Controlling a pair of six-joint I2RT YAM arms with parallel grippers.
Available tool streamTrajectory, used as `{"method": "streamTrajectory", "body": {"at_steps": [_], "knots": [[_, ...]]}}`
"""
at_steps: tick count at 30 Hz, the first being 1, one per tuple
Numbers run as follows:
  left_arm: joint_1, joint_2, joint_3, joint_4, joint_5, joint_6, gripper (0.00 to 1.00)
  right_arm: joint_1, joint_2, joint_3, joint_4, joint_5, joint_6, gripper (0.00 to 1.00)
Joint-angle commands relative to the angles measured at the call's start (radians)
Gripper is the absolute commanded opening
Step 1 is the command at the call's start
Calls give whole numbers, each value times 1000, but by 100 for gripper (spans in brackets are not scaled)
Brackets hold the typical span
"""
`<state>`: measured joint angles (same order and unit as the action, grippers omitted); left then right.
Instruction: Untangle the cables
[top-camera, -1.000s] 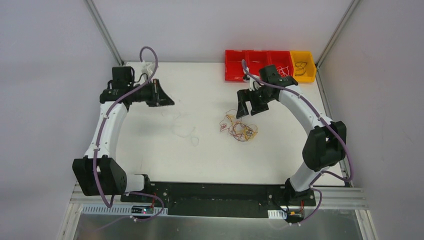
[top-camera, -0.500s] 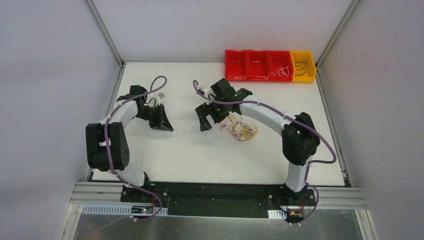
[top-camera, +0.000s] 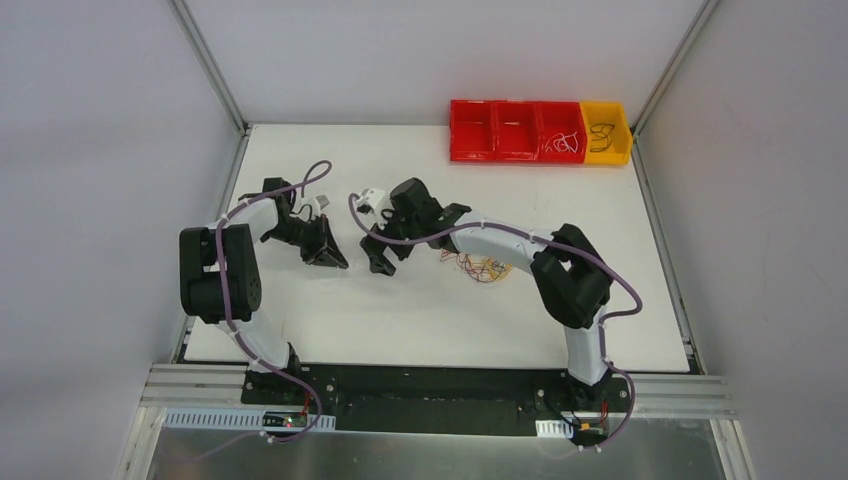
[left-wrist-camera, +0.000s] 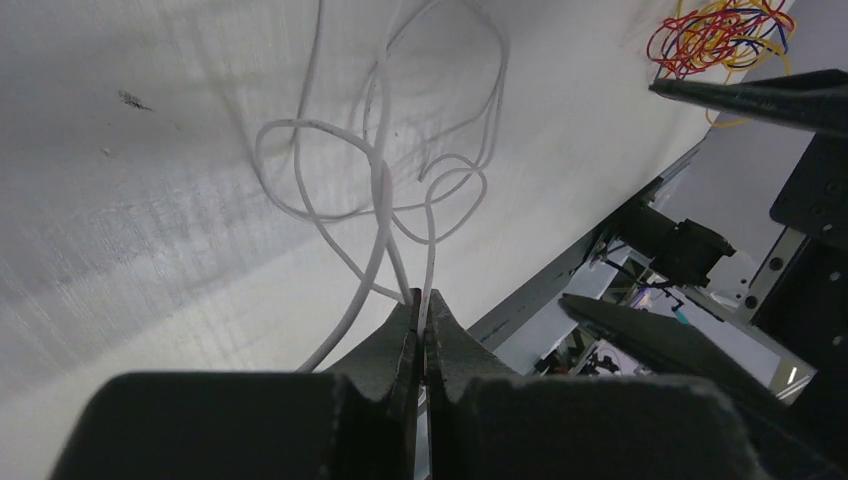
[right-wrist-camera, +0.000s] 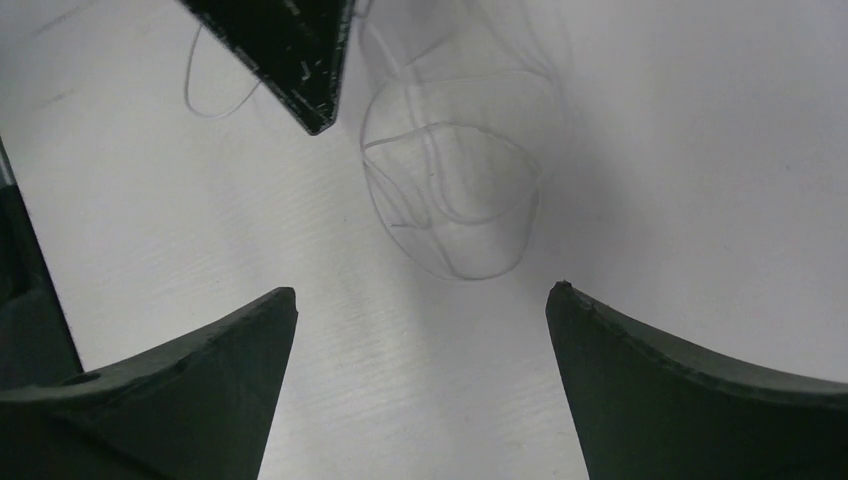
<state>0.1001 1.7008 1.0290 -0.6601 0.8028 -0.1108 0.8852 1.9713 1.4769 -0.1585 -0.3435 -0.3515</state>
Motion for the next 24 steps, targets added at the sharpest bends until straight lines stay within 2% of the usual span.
{"method": "streamTrajectory", "body": {"at_steps": [1, 8, 12, 17, 19, 20, 21, 23, 24], "knots": [[7, 28, 3, -9, 23, 6, 0, 64, 48, 3, 51, -3, -219, 99], [10, 47, 12, -9, 24, 11, 0, 127, 132, 45, 126, 94, -333, 98], [15, 47, 18, -16, 26, 15, 0, 135, 180, 63, 154, 138, -383, 87], [21, 37, 35, -33, 17, 26, 0, 136, 208, 51, 154, 151, -439, 46], [20, 33, 45, -40, 17, 30, 0, 136, 208, 51, 153, 155, -442, 24], [20, 29, 50, -45, 20, 31, 0, 136, 203, 49, 152, 166, -440, 7], [20, 22, 52, -48, 23, 31, 0, 136, 195, 46, 152, 178, -437, 0], [20, 6, 57, -56, 46, 29, 1, 135, 161, 30, 153, 200, -434, 0], [20, -4, 62, -62, 58, 28, 9, 133, 125, 17, 152, 209, -436, 0]]}}
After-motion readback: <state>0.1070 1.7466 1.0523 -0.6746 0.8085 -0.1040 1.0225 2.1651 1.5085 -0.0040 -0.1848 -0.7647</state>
